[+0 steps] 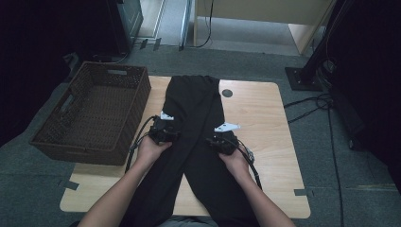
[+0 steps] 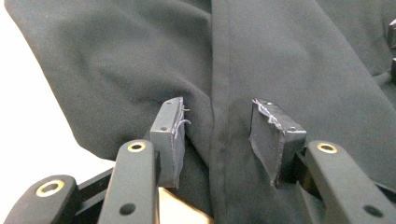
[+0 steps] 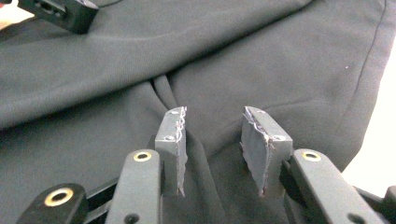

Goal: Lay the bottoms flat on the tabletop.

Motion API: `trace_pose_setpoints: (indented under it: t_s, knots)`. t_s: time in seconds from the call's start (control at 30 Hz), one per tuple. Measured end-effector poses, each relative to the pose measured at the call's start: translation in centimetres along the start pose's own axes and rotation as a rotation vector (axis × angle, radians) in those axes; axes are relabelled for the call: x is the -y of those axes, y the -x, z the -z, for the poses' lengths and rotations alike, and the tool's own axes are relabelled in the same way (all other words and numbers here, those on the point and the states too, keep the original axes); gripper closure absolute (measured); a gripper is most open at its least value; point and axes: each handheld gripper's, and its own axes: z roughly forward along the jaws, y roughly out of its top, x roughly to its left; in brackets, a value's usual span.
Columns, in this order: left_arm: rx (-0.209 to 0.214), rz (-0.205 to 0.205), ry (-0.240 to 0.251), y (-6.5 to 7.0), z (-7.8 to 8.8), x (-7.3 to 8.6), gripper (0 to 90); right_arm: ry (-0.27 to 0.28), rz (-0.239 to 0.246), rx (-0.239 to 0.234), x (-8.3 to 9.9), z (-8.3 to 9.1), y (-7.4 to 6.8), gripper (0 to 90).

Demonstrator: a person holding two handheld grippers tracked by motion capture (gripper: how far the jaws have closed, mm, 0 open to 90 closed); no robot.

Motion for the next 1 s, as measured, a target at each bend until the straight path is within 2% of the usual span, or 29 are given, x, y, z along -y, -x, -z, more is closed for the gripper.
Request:
trace_pose_setpoints:
  t_s: [0.13, 0.2, 0.27, 0.3, 0.37, 0.47, 0.57, 0.63, 0.67, 0.73, 0.77, 0.8, 0.9, 1.0]
  knots:
    - [-0.011, 0.012, 0.006, -0.9, -1.0, -1.5, 51.6, 0.017, -0.033, 0.016, -1.4, -1.7, 0.9, 60.6]
    - [-0.007, 0.042, 0.03, -1.3, -1.1, -1.6, 51.4, 0.029, -0.048, 0.019, -1.9, -2.2, 1.2, 60.1]
    - [0.019, 0.072, 0.028, -1.5, -0.9, -1.5, 50.7, 0.038, -0.06, 0.02, -2.1, -2.6, 1.3, 59.7]
    - [0.03, 0.081, 0.024, -1.5, -0.8, -1.4, 49.4, 0.036, -0.073, 0.026, -2.2, -2.6, 1.2, 59.6]
    - [0.044, 0.072, 0.013, -1.3, -0.2, -1.2, 47.7, 0.013, -0.07, 0.011, -2.4, -2.3, 1.2, 60.6]
    - [0.075, 0.064, 0.03, -0.9, 1.5, -0.5, 45.7, 0.028, -0.068, -0.005, -2.3, -0.9, 1.0, 63.9]
    - [0.076, 0.05, 0.035, -0.4, 2.9, 0.5, 45.0, 0.067, -0.034, -0.015, -1.9, 1.1, 0.2, 66.3]
    - [0.082, 0.053, 0.034, 0.1, 3.6, 1.4, 44.5, 0.076, -0.043, -0.033, -1.5, 1.8, -0.5, 67.6]
    - [0.093, 0.049, 0.029, 0.3, 3.9, 1.8, 44.5, 0.084, -0.044, -0.06, -1.2, 2.1, -1.1, 68.8]
    - [0.096, 0.037, 0.015, 0.8, 4.3, 2.5, 44.0, 0.067, -0.032, -0.088, -0.4, 2.5, -2.5, 70.6]
    - [0.095, 0.031, 0.01, 1.0, 4.6, 2.9, 43.7, 0.05, 0.001, -0.107, 0.4, 2.5, -3.7, 71.7]
    - [0.094, 0.027, 0.004, 1.1, 4.7, 3.3, 43.7, 0.05, 0.001, -0.107, 0.4, 2.5, -3.7, 71.7]
    - [0.09, 0.033, -0.006, 1.2, 4.7, 4.3, 43.4, 0.036, 0.035, -0.109, 1.6, 2.4, -5.0, 73.9]
    - [0.086, 0.045, -0.007, 1.0, 4.2, 4.9, 43.3, -0.006, 0.04, -0.122, 2.1, 1.8, -5.4, 72.2]
